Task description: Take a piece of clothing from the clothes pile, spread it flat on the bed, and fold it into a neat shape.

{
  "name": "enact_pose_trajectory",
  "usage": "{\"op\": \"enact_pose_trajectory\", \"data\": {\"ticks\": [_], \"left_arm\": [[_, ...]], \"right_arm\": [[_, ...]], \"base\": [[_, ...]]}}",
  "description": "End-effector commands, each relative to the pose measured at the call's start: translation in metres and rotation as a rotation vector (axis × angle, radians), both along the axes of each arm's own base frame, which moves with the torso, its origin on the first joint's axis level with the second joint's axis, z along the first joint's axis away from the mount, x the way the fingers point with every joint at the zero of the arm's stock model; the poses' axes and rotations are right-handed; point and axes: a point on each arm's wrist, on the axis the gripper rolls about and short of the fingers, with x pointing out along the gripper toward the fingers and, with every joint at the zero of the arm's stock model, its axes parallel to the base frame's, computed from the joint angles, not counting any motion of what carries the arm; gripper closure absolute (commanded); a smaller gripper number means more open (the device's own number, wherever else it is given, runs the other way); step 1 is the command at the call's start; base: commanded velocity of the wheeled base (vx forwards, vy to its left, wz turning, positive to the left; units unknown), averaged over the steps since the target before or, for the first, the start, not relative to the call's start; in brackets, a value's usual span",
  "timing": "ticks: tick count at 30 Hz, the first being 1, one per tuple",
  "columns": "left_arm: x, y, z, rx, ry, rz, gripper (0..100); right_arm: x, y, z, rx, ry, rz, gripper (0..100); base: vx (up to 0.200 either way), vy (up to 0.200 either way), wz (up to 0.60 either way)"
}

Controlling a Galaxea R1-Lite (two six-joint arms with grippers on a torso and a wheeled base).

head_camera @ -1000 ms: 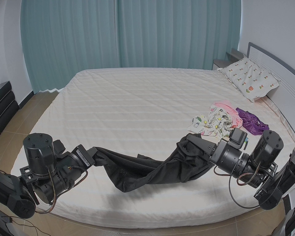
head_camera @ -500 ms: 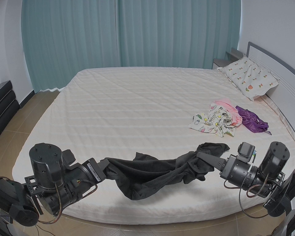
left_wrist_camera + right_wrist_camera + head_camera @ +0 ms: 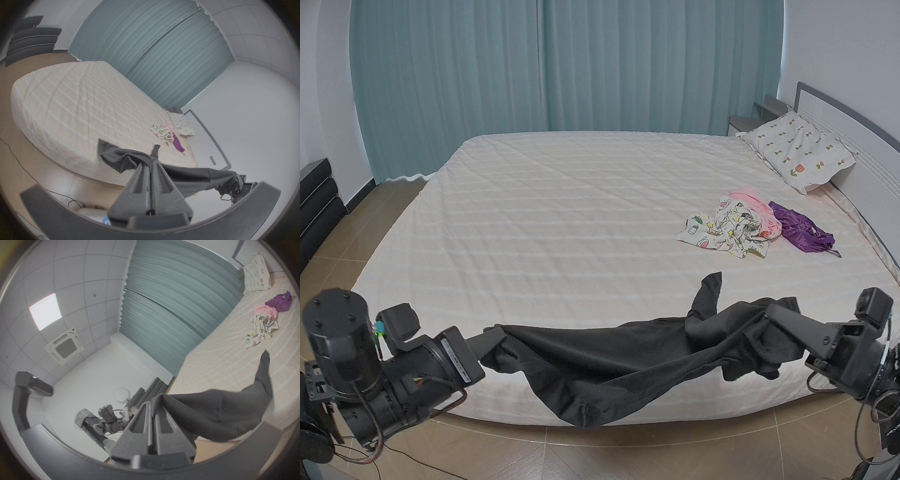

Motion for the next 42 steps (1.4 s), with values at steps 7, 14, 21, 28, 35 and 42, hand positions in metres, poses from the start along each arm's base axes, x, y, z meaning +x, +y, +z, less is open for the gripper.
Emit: {"op": "enact_pose_trajectory", "data": {"ticks": [7, 14, 21, 28, 35, 42], "left_arm": [[-0.011, 0.022, 0.079, -0.142, -0.171, 0.06, 100], [0.021, 0.017, 0.075, -0.1, -0.13, 0.142, 100], [0.052, 0.019, 0.066, -0.069, -0.085, 0.223, 100], [0.079, 0.018, 0.054, -0.038, -0.038, 0.269, 100], [0.11, 0.023, 0.046, -0.018, -0.011, 0.332, 100], [0.15, 0.023, 0.033, -0.001, 0.029, 0.363, 100]], "right_arm": [[-0.009, -0.032, 0.111, 0.206, -0.197, -0.042, 100], [0.051, -0.037, 0.157, 0.166, -0.181, -0.114, 100], [0.115, -0.022, 0.149, 0.137, -0.116, -0.146, 100], [0.163, -0.008, 0.126, 0.1, -0.057, -0.156, 100], [0.196, 0.001, 0.108, 0.073, -0.03, -0.165, 100], [0.224, 0.003, 0.09, 0.047, -0.006, -0.189, 100]], "base": [[-0.029, 0.0, 0.0], [0.0, 0.0, 0.0], [0.0, 0.0, 0.0], [0.086, 0.0, 0.0], [0.2, 0.0, 0.0], [0.2, 0.0, 0.0]]}}
